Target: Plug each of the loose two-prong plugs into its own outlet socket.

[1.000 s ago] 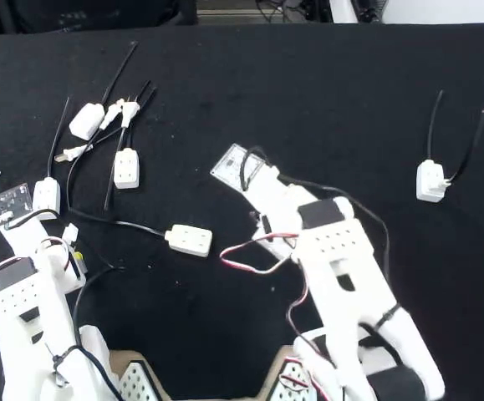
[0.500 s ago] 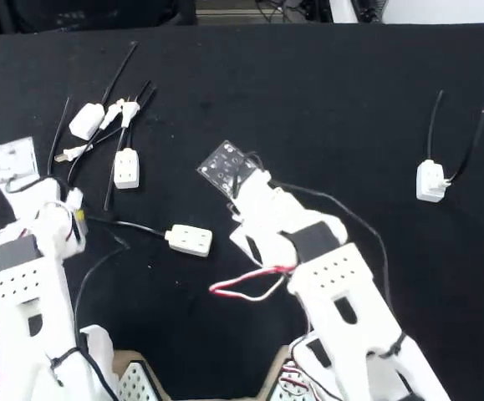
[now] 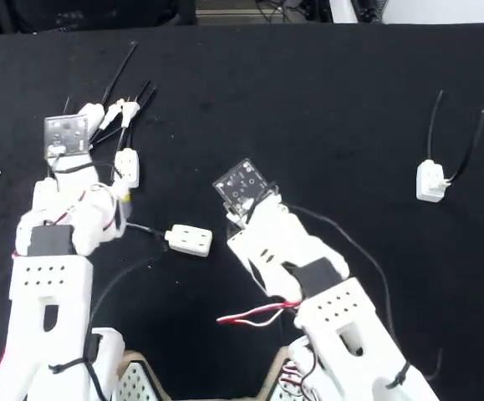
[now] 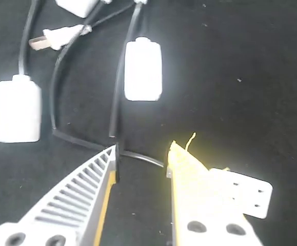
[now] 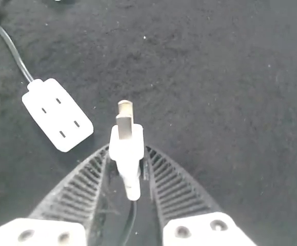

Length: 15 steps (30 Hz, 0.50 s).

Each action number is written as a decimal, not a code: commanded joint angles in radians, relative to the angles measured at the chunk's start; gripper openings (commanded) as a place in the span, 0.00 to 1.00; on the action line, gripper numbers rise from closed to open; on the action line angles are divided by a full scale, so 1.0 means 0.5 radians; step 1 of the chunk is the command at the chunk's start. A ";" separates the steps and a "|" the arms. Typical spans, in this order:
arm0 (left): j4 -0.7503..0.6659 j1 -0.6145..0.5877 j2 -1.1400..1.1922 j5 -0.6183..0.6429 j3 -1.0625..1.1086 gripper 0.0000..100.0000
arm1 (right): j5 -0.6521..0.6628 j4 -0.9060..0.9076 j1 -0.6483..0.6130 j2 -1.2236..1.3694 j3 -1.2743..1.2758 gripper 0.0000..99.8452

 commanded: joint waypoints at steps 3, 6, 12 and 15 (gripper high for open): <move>-0.025 0.158 -0.031 0.181 -0.118 0.17 | -0.181 -0.166 -0.028 -0.118 0.109 0.01; -0.061 0.213 -0.034 0.212 -0.133 0.17 | -0.199 -0.245 -0.028 -0.124 0.161 0.01; -0.150 0.219 -0.034 0.218 -0.066 0.17 | -0.212 -0.258 -0.025 -0.124 0.173 0.01; -0.141 0.213 -0.037 0.218 -0.038 0.17 | -0.212 -0.258 -0.021 -0.124 0.173 0.01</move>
